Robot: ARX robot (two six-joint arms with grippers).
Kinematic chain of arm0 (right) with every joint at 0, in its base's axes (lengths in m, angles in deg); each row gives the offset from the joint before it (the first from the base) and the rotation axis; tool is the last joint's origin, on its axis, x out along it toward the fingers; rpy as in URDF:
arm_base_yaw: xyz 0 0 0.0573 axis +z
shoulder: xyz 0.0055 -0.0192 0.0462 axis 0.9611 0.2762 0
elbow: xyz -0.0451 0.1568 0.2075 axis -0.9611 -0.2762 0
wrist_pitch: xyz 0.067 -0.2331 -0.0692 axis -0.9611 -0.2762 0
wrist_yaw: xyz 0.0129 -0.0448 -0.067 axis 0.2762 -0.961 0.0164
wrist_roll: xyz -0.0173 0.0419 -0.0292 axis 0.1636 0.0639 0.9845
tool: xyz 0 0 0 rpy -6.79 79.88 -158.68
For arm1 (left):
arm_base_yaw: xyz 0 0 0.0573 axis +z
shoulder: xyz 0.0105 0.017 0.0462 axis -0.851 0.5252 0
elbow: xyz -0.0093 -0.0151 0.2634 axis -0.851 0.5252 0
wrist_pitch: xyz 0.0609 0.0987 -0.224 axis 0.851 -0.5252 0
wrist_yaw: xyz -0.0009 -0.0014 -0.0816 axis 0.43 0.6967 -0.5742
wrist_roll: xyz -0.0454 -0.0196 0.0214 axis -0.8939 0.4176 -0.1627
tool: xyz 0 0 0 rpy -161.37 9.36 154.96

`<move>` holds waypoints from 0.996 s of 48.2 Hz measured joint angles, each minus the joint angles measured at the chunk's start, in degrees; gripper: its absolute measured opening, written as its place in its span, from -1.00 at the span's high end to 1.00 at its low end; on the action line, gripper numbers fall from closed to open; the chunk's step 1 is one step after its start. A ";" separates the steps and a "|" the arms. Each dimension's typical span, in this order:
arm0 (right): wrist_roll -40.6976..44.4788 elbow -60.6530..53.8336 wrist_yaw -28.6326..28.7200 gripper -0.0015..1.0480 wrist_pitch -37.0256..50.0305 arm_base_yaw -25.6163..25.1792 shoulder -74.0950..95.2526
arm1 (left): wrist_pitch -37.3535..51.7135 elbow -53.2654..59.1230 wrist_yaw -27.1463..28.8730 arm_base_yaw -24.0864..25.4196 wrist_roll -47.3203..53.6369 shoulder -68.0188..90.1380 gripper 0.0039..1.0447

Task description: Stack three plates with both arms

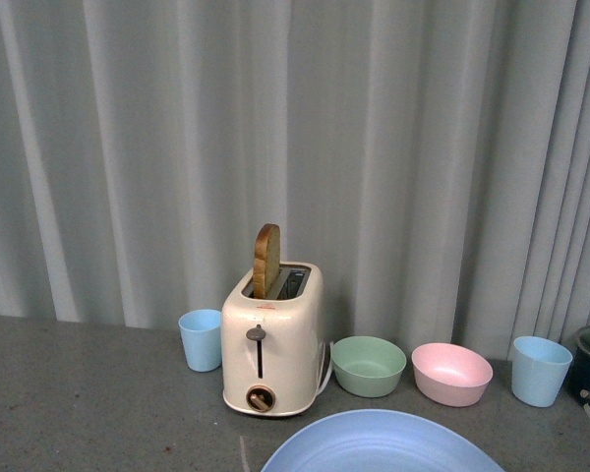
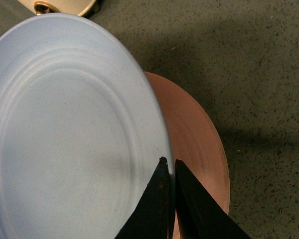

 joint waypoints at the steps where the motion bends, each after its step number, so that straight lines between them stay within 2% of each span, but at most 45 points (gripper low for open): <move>1: -0.02 -0.09 -0.02 0.94 0.11 0.00 0.22 | 0.00 0.00 0.00 0.00 0.00 0.00 -0.87; 48: -1.16 -1.68 1.03 0.94 2.69 -2.23 5.68 | 0.00 0.00 0.00 0.00 0.00 0.00 -0.87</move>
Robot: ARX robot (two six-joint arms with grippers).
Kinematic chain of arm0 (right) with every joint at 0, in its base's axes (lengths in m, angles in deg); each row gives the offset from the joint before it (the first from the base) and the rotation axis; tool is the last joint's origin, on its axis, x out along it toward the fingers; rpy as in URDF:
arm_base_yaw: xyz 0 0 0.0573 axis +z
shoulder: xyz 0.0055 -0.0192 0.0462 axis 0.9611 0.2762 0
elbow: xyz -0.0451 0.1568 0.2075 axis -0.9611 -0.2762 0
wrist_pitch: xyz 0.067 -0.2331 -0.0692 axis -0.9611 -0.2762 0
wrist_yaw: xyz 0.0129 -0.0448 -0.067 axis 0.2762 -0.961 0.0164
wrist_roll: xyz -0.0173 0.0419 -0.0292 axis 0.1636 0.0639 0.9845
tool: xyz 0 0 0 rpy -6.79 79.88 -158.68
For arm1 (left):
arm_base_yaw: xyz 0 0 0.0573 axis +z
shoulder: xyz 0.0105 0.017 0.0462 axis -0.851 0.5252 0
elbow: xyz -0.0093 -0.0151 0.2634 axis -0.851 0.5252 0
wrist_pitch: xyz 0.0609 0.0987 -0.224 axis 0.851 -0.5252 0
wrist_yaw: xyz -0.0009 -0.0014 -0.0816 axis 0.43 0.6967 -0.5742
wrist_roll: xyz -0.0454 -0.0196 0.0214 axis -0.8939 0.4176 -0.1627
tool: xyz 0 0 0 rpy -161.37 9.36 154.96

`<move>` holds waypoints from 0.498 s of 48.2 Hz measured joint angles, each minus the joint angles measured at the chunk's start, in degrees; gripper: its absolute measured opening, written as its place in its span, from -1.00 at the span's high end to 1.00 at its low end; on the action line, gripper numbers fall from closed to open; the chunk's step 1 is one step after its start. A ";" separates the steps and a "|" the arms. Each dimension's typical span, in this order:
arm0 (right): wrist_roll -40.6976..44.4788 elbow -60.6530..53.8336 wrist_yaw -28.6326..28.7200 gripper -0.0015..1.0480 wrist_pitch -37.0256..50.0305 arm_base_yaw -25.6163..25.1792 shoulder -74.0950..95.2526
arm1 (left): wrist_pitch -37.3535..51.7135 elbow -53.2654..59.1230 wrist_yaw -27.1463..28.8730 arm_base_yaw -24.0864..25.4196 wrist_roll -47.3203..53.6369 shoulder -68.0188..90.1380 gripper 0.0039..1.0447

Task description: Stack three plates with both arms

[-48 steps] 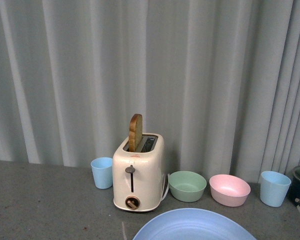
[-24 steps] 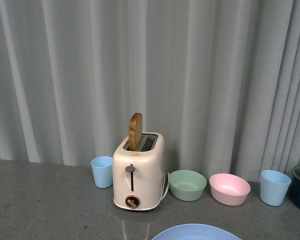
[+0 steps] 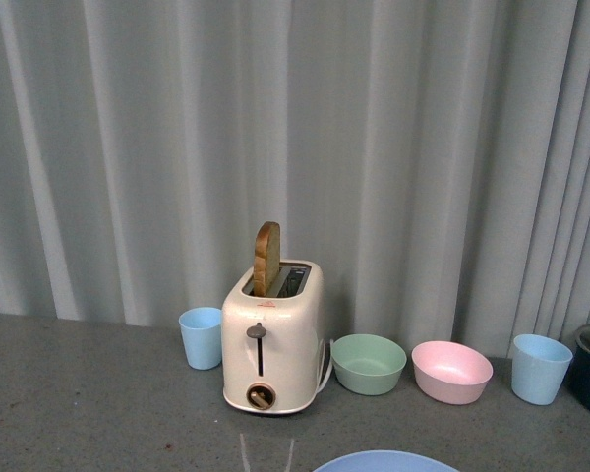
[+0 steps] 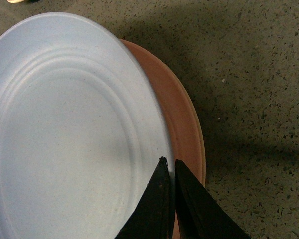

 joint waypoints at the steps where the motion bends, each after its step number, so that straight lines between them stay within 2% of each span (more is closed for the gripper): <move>1: -0.02 0.00 0.00 0.94 -0.24 -0.04 0.00 | 0.00 0.00 0.00 0.00 0.00 0.00 -0.87; 4: -0.13 0.00 0.04 0.83 -1.20 -0.22 -0.02 | 0.00 0.00 0.00 0.00 0.00 0.00 -0.87; 10: -0.37 -0.07 0.13 0.46 -2.49 -1.09 -1.01 | 0.00 0.00 0.00 0.00 0.00 0.00 -0.87; 17: -0.26 -1.22 0.63 -0.18 -4.70 -2.89 -6.84 | 0.00 0.00 0.00 0.00 0.00 0.00 -0.87; 24: 0.17 -2.03 1.29 -0.62 -7.13 -4.33 -13.18 | 0.00 0.00 0.00 0.00 0.00 0.00 -0.87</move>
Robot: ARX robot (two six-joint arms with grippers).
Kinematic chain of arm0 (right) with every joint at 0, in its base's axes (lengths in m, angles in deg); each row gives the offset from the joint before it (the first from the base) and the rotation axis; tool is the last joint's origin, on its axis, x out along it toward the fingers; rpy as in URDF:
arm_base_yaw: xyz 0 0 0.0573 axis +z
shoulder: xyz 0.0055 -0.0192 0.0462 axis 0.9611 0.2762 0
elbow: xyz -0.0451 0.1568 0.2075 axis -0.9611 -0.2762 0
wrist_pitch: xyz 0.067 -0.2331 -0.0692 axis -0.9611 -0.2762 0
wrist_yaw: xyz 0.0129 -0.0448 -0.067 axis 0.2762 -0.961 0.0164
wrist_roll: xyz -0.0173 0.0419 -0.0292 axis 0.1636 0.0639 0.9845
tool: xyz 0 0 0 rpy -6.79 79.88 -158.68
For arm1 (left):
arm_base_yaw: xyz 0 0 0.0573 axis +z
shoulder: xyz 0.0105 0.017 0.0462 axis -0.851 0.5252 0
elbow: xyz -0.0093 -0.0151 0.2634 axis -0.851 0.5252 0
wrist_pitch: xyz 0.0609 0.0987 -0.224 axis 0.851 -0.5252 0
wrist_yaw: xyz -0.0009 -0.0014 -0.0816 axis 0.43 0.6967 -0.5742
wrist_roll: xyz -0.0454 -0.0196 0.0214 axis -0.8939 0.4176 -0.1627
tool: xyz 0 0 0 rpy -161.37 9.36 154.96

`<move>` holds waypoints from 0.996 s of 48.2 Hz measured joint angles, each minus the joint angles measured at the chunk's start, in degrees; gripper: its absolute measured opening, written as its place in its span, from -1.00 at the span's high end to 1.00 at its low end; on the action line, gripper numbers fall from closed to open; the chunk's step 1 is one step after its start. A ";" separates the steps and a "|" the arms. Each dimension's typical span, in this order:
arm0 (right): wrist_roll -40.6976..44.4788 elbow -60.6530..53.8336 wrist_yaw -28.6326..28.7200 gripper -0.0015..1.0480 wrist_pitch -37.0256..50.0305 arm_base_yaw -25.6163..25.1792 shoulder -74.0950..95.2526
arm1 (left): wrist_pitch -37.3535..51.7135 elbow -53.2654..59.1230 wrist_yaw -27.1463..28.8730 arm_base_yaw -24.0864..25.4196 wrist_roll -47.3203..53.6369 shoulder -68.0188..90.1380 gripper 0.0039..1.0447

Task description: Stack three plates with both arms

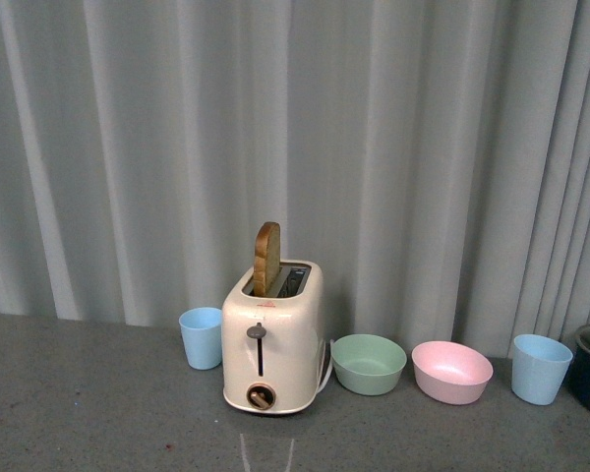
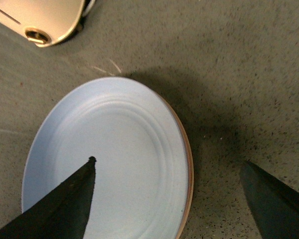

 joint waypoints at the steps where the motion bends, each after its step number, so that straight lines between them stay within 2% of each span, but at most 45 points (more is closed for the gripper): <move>1: 0.11 -0.11 0.00 -0.68 -0.48 -0.26 -1.16 | 0.00 0.00 0.00 0.00 0.00 0.00 -0.87; 4: 0.50 -0.52 -0.28 -0.89 -2.34 -1.42 -5.66 | 0.00 0.00 0.00 0.00 0.00 0.00 -0.87; 16: 4.22 -0.92 -5.62 -0.86 -12.00 -4.13 -25.38 | 0.00 0.00 0.00 0.00 0.00 0.00 -0.87; 27: 8.17 -0.96 -10.29 -0.85 -20.37 -1.92 -42.60 | 0.00 0.00 0.00 0.00 0.00 0.00 -0.87; 30: 12.20 -4.35 -16.00 -0.69 -12.68 0.13 -47.06 | 0.00 0.00 0.00 0.00 0.00 0.00 -0.87; 33: 15.32 -7.28 -17.99 -0.52 -7.80 0.98 -51.08 | 0.00 0.00 0.00 0.00 0.00 0.00 -0.87; 37: 18.16 -10.40 -18.78 -0.18 -10.67 1.22 -59.43 | 0.00 0.00 0.00 0.00 0.00 0.00 -0.87; 45: 19.54 -14.14 -18.95 0.33 -11.15 1.22 -65.09 | 0.00 0.00 0.00 0.00 0.00 0.00 -0.87; 48: 19.85 -16.31 -18.95 0.63 -11.19 1.22 -66.64 | 0.00 0.00 0.00 0.00 0.00 0.00 -0.87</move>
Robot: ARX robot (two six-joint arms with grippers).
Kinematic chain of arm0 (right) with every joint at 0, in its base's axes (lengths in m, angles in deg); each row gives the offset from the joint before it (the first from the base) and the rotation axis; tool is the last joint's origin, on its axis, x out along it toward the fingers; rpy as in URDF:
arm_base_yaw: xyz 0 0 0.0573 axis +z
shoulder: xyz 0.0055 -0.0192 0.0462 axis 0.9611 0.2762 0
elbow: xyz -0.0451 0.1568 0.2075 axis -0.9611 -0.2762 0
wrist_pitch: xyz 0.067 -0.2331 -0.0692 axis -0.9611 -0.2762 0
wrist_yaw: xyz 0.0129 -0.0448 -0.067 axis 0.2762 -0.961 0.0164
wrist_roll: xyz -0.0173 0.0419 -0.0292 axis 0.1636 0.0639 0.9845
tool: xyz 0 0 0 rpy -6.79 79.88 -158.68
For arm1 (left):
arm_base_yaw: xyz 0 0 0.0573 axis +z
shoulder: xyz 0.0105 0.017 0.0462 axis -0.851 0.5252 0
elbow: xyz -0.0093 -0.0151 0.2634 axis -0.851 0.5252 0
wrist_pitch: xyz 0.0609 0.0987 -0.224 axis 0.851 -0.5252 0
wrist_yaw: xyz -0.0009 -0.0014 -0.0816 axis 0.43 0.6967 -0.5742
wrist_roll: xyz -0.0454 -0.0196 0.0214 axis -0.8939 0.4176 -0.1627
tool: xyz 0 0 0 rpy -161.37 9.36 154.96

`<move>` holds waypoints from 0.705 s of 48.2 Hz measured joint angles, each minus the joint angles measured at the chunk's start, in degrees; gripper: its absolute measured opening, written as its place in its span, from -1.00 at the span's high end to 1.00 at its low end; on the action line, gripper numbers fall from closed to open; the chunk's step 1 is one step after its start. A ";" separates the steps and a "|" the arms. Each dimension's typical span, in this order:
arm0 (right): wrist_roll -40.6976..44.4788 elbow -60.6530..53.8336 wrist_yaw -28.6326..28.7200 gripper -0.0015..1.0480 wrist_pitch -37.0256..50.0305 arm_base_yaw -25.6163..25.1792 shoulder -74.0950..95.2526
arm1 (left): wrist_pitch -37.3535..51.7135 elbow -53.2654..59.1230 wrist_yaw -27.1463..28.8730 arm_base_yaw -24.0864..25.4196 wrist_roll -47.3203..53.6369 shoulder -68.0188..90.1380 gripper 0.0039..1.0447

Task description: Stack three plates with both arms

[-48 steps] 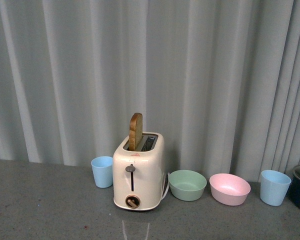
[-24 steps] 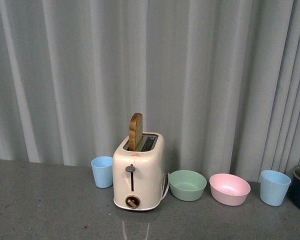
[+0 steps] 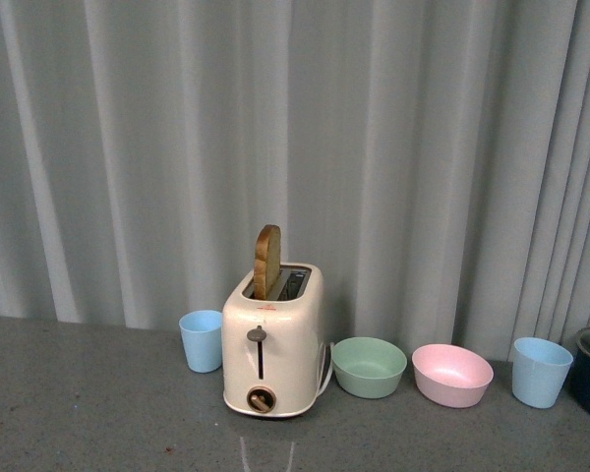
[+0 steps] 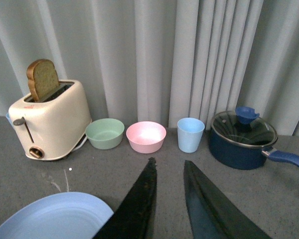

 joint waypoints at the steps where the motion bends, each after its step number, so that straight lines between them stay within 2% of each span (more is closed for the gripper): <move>1: 0.04 -0.63 0.02 0.74 -0.11 0.00 -0.55 | 0.00 0.00 0.00 0.00 0.00 0.00 -0.87; 4: 0.31 -1.92 0.00 0.95 -0.35 0.00 -2.25 | 0.00 0.00 0.00 0.00 0.00 0.00 -0.87; 34: 0.28 -7.32 0.00 0.94 -5.84 0.00 -13.35 | 0.00 0.00 0.00 0.00 0.00 0.00 -0.87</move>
